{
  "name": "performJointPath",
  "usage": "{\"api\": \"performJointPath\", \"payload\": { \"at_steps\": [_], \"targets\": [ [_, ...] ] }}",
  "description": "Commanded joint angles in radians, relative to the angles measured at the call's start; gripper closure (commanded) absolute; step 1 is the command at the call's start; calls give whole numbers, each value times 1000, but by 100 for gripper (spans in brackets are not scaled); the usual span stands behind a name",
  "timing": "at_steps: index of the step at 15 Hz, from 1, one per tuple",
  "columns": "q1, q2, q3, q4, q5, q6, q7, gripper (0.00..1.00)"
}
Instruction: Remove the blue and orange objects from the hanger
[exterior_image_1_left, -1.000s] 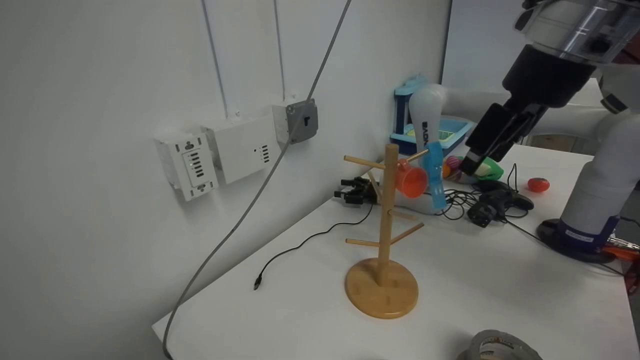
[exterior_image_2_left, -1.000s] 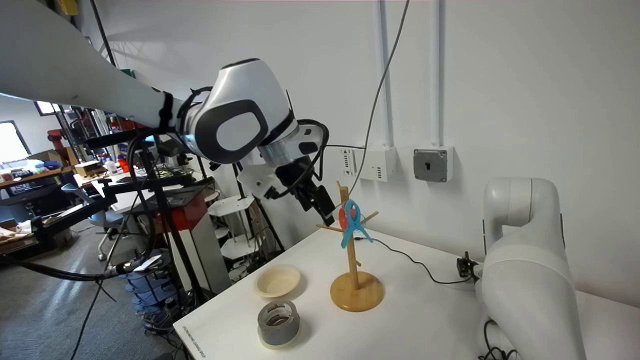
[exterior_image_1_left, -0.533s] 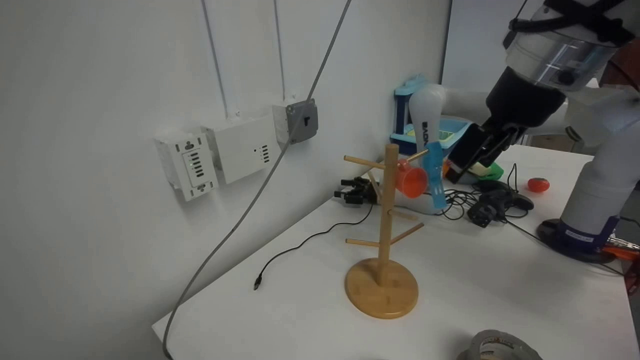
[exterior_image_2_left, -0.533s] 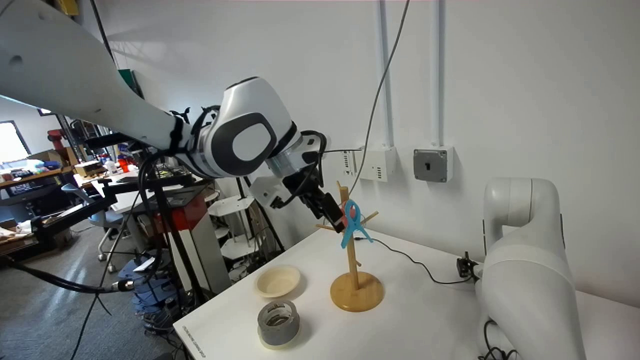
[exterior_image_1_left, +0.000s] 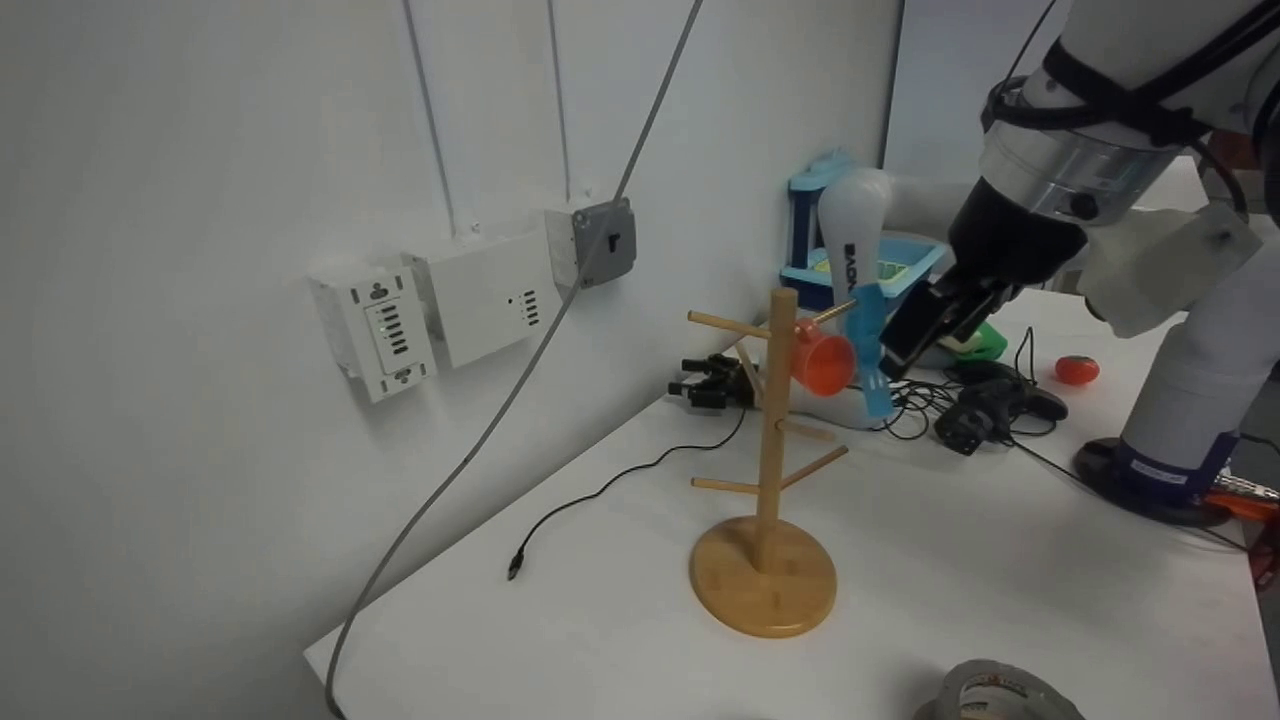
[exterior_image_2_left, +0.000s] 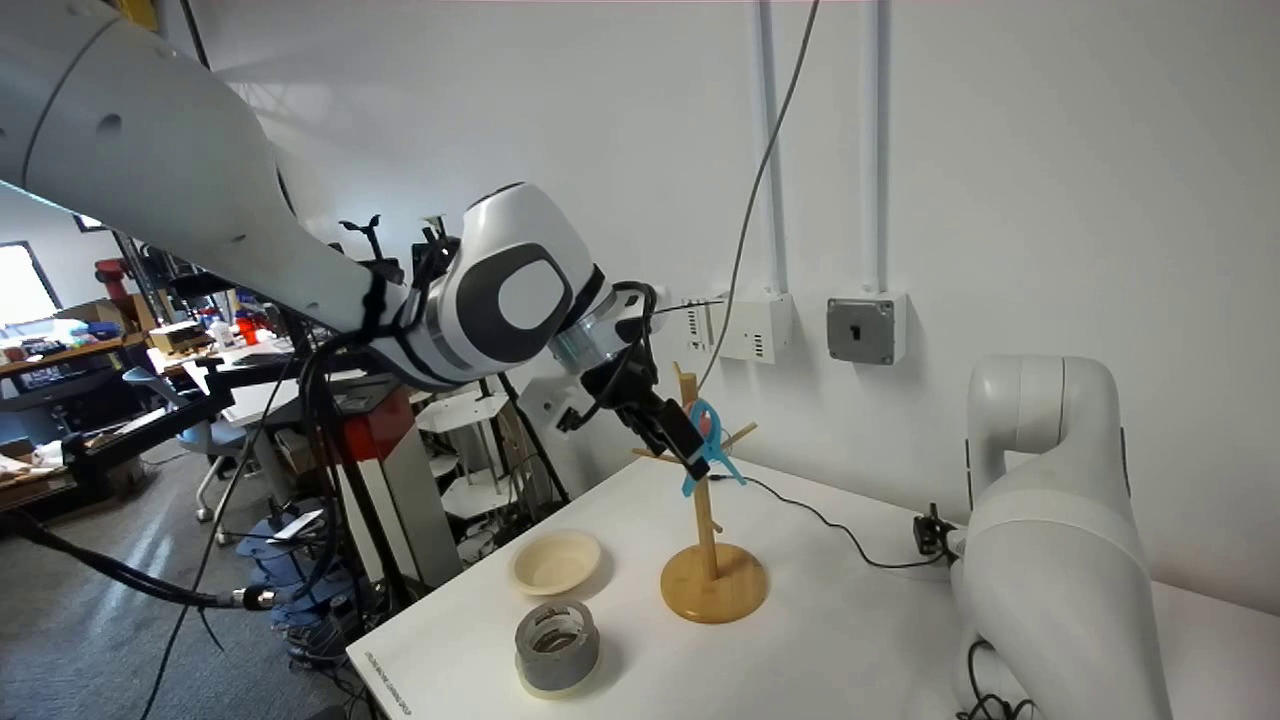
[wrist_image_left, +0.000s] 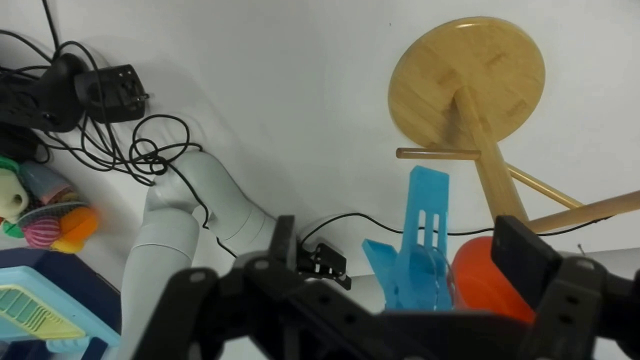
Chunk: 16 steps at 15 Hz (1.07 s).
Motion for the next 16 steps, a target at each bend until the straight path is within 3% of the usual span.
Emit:
{"api": "performJointPath", "payload": {
  "at_steps": [1,16],
  "targets": [
    [12,43,-24,43,-68,19,59,0],
    [42,98,-61,76,-101,14,76,0]
  ]
}}
